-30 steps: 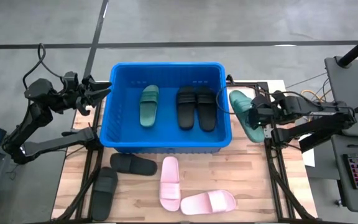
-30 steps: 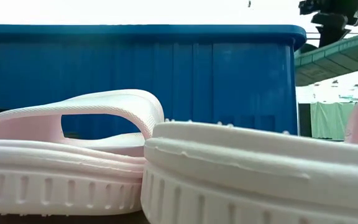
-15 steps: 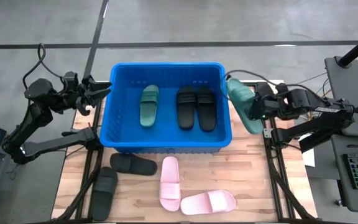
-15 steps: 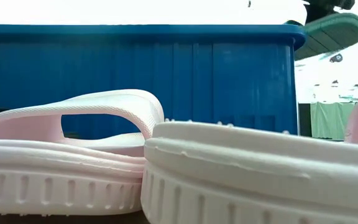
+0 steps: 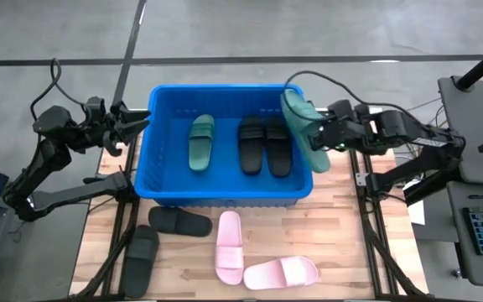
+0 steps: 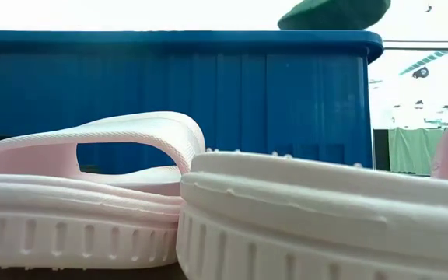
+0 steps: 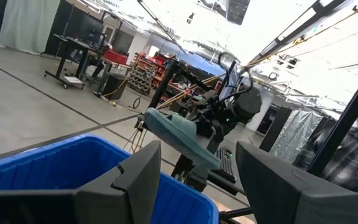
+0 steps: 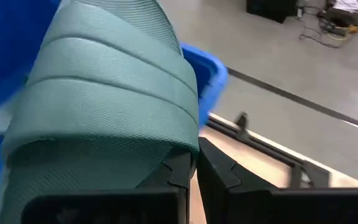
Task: Pick and place slides into bin
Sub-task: Put the green slide into the blue bin
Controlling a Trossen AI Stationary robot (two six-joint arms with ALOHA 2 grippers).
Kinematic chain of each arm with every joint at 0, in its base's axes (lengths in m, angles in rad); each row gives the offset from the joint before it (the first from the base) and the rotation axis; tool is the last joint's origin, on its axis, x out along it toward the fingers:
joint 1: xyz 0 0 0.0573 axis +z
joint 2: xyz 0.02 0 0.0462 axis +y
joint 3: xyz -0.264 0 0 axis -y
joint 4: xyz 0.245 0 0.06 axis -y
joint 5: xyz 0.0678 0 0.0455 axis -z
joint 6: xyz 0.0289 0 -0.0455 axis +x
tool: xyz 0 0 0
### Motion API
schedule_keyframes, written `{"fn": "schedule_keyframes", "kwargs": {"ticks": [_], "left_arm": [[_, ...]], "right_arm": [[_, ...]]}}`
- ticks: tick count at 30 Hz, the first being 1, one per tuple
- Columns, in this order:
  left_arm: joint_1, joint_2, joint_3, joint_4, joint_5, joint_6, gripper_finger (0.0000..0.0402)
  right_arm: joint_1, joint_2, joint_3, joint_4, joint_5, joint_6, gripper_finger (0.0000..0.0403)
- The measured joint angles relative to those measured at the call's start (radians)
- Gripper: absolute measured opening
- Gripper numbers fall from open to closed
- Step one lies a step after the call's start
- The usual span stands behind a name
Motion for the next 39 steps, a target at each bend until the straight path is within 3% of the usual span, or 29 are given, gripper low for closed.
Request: {"fn": "schedule_keyframes", "kwargs": {"ticks": [16, 30, 33, 39], "left_arm": [[0.000, 0.001, 0.000, 0.000, -0.008, 0.068, 0.0193], [0.000, -0.017, 0.000, -0.001, -0.033, 0.251, 0.0193], [0.000, -0.025, 0.000, 0.001, -0.032, 0.253, 0.0193], [0.000, -0.048, 0.000, 0.000, -0.031, 0.258, 0.0193]], "right_arm": [[-0.034, 0.363, 0.314, 0.170, -0.017, -0.257, 0.0008], [-0.082, 0.847, 0.731, 0.188, -0.027, -0.203, 0.0008], [-0.108, 0.885, 0.704, 0.289, -0.057, -0.198, 0.0008], [-0.129, 0.934, 0.703, 0.287, -0.047, -0.143, 0.0008]]}}
